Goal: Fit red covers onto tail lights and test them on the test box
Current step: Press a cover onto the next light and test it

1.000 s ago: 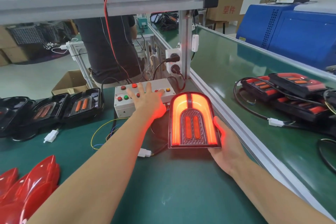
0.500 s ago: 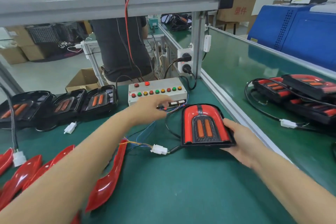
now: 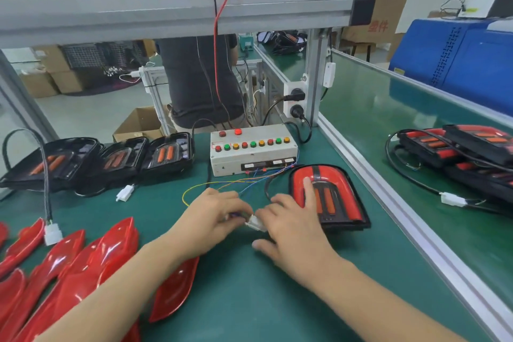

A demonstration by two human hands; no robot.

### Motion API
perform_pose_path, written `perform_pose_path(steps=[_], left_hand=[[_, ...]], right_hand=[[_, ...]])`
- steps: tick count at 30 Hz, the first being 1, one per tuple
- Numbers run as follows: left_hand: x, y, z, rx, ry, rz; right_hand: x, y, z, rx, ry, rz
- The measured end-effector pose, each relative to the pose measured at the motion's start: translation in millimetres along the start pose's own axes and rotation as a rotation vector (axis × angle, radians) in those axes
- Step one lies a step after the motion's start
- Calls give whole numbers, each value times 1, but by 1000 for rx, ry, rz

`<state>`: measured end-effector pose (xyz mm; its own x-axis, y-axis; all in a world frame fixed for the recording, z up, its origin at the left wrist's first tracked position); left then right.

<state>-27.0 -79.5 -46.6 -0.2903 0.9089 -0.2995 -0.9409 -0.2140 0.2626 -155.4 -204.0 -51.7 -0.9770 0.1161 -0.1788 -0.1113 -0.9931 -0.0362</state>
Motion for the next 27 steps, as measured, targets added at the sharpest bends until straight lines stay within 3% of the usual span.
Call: perform_pose_path(steps=[3,8,12,17,20,22,25,27], left_hand=[[2,0,3,43,51,-11],[3,-1,-1,-344,125,-200],[4,-1,-4,-515,124,-295],[8,-17,9,-574,83,-111],[14,-28,12,-573,-80,0],[11,-25,8,-528,-150,42],[0,-2,5,-460,-65,5],[-9,19,-1,-257,-87,59]], right_hand=[[-10,-4,-9,-12,18,-50],[-15,-4,-11,-66,41,-86],[-15,-3,-12,-89,11,-102],[-11,2,-5,-159,-29,-112],[-2,4,-6,-156,22,-73],[2,6,-5,-179,62,-51],[9,17,-2,-279,127,-80],[15,24,0,-437,223,-113]])
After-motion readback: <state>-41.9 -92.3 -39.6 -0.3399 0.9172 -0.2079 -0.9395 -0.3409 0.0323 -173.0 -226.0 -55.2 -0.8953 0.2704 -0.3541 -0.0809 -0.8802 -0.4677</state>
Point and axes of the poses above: each hand's wrist, its own x-axis away from the middle knuckle, its own z-axis out of the back of the hand, y = z × x, the point moved 1 cm from there along -x, towards the middle knuckle, and after that the axes turned 2 degrees about -x, right-handed, at the moved point
